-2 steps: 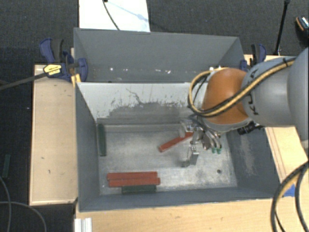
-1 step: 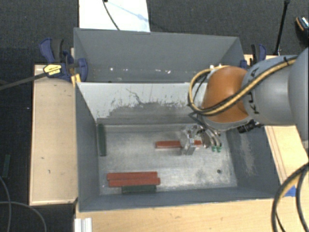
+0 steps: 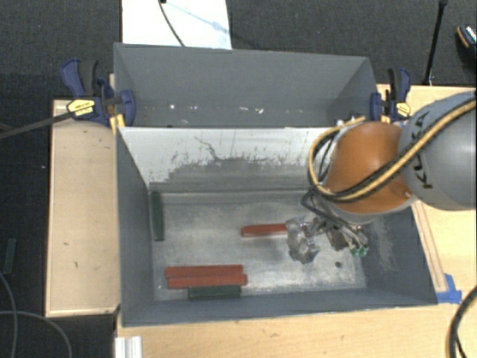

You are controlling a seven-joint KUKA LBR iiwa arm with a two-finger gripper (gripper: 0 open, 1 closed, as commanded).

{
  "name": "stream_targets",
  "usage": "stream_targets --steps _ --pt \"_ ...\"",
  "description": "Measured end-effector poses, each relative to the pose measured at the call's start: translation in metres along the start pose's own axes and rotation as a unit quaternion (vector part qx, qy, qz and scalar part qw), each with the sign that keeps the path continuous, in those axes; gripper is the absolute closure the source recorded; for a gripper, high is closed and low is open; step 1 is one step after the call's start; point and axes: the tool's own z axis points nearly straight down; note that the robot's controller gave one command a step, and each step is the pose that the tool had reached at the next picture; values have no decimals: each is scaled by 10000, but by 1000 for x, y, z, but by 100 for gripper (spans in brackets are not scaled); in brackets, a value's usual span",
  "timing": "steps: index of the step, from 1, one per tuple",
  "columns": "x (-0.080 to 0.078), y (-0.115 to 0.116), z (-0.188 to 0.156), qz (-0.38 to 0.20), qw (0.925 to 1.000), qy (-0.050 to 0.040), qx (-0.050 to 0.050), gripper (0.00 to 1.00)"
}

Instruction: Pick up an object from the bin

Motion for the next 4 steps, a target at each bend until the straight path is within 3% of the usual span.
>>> stream_targets --steps 1,2,3,4 --pt "0 0 1 14 10000 1 -3 0" --pt "-56 -36 42 -254 9997 -20 7 0" --pt "-55 -34 40 -242 9997 -12 -2 100" --pt "-58 -39 -92 -45 10000 -49 15 100"
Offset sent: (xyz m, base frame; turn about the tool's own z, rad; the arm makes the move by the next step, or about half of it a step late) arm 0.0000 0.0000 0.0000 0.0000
